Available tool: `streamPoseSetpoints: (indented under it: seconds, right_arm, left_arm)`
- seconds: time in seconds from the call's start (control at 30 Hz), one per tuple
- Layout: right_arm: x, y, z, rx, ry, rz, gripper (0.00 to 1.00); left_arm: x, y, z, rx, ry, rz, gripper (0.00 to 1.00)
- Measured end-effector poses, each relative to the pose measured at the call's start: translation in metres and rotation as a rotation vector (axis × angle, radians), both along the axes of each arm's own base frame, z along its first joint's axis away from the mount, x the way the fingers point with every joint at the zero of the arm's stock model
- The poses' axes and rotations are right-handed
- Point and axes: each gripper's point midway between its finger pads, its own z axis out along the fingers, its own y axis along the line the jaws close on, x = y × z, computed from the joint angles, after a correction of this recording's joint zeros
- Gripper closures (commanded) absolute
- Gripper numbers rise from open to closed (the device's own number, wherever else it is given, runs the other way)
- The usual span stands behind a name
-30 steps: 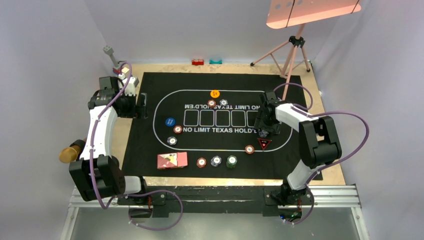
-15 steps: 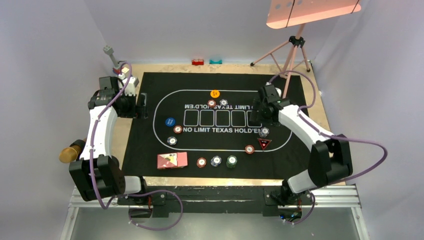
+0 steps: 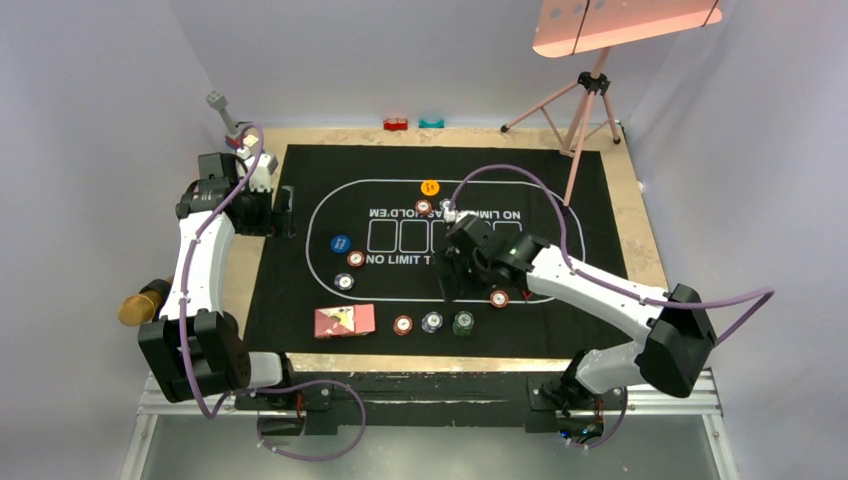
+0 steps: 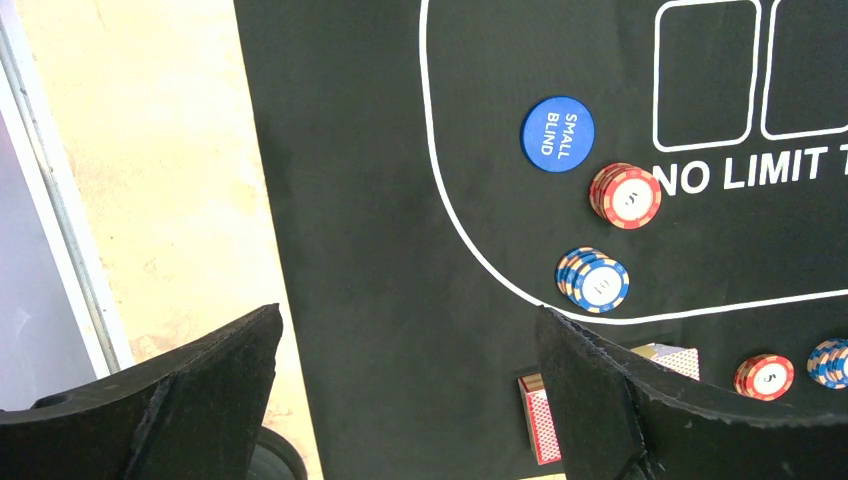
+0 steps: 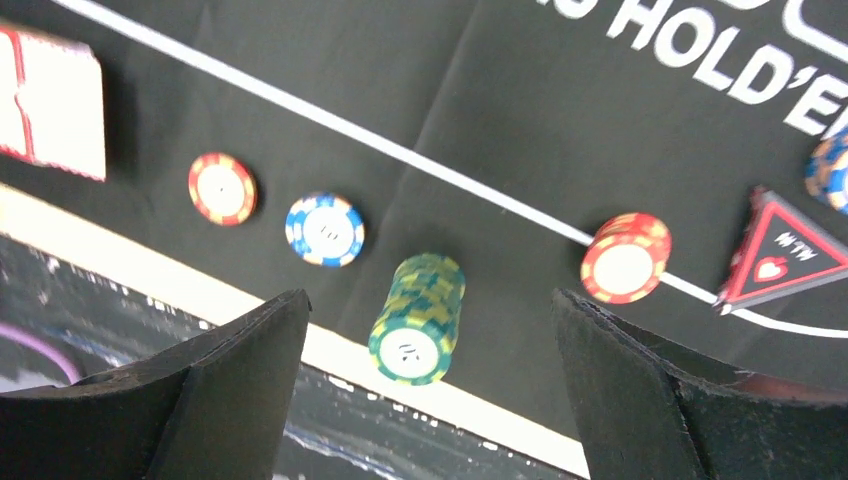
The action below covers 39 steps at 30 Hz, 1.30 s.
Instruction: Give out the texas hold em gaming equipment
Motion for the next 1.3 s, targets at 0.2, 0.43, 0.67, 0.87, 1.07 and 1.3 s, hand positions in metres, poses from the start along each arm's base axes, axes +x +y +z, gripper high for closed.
streamPoseSetpoints:
  seconds: [0.2, 0.43, 0.67, 0.87, 1.07, 1.3]
  right_arm:
    - [-0.039, 0.011, -0.017, -0.041, 0.057, 0.125, 0.07]
    - [-0.055, 0.007, -0.044, -0.109, 0.114, 0.158, 0.16]
    - [-0.064, 0.000, -0.065, -0.155, 0.159, 0.162, 0.27]
    - [-0.064, 0.004, -0.068, -0.145, 0.167, 0.167, 0.41]
    - [-0.063, 0.006, -0.072, -0.142, 0.170, 0.163, 0.47]
    - [-0.063, 0.006, -0.072, -0.143, 0.170, 0.162, 0.58]
  left_arm:
    - [0.000, 0.000, 0.000, 0.000, 0.000, 0.000, 0.00]
    - [0.000, 0.000, 0.000, 0.000, 0.000, 0.000, 0.00]
    - [0.000, 0.000, 0.000, 0.000, 0.000, 0.000, 0.00]
    - [0.000, 0.000, 0.000, 0.000, 0.000, 0.000, 0.00]
    - [0.000, 0.000, 0.000, 0.000, 0.000, 0.000, 0.00]
    - [0.000, 0.000, 0.000, 0.000, 0.000, 0.000, 0.00]
